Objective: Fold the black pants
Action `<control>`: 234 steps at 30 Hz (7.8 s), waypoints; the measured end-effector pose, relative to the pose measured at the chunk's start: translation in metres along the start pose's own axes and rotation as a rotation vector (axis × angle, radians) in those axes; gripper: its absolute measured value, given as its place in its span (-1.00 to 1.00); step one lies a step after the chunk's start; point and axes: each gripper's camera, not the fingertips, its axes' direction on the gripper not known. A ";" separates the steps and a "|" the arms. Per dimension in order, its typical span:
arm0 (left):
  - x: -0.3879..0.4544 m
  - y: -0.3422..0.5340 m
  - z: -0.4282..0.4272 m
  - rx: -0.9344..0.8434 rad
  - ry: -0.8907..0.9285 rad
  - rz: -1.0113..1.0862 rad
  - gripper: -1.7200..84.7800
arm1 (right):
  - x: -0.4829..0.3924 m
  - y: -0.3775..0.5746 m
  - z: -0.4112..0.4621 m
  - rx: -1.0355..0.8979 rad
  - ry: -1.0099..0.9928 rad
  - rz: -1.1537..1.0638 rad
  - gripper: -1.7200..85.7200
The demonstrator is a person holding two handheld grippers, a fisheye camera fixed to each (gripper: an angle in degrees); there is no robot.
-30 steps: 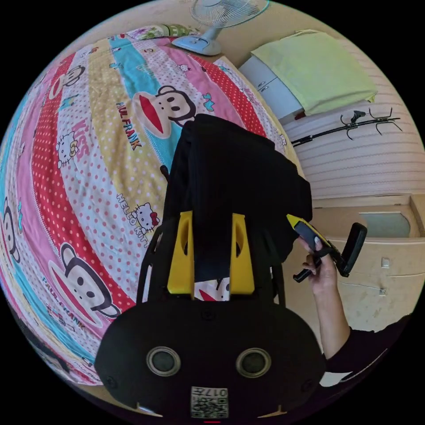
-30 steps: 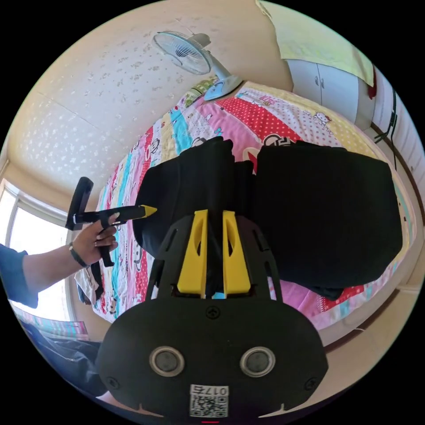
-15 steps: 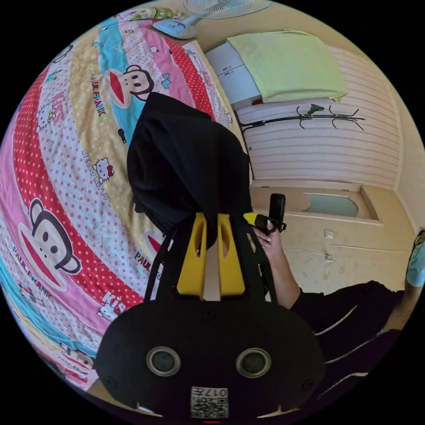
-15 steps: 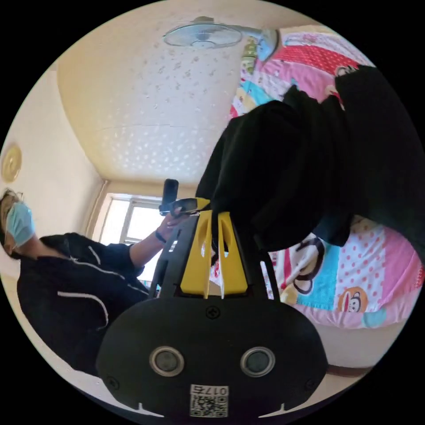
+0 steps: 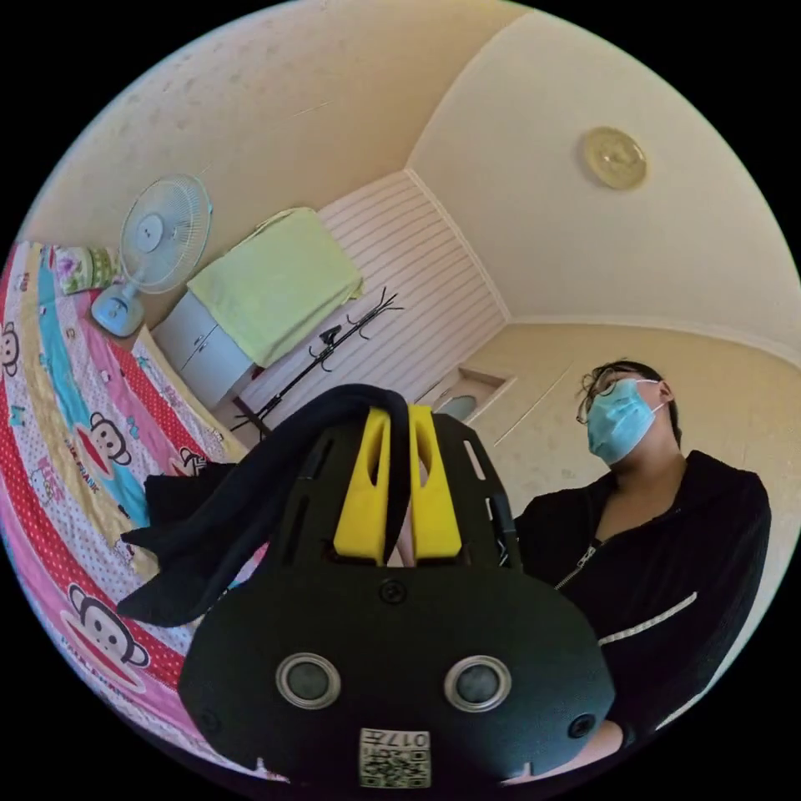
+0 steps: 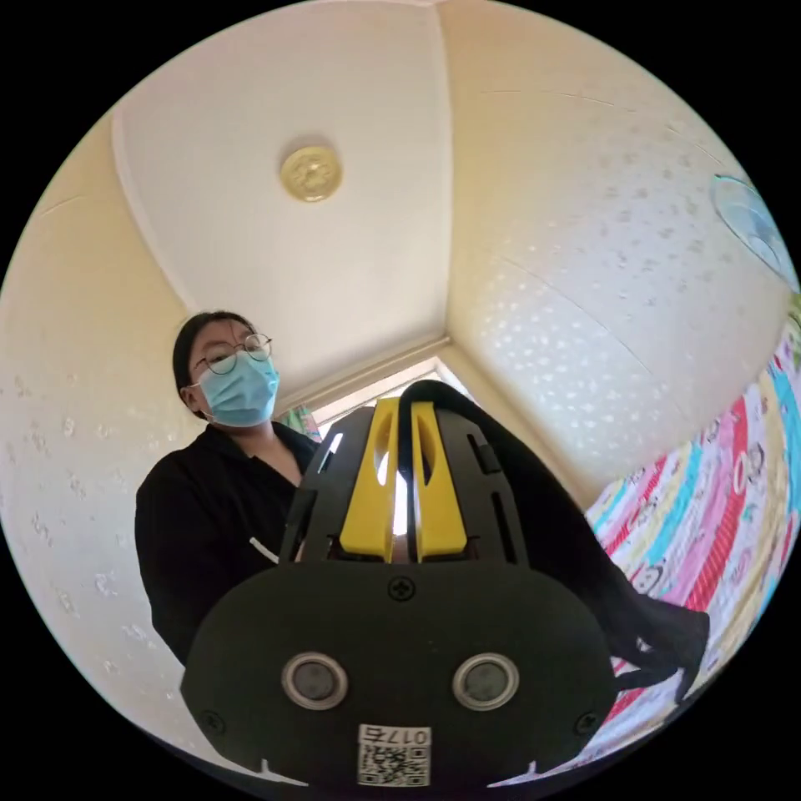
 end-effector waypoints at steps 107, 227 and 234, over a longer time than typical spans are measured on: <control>0.140 -0.441 -0.026 0.395 -0.461 0.704 -0.87 | 0.101 0.027 0.112 0.101 0.515 -0.168 -0.39; 0.396 0.146 -0.239 0.404 -1.089 -0.514 -0.74 | 0.124 0.345 0.192 -0.439 1.085 0.913 -0.86; 0.311 0.081 -0.078 0.103 -0.980 -0.581 -0.70 | 0.095 0.314 0.222 -0.598 1.112 0.736 -0.76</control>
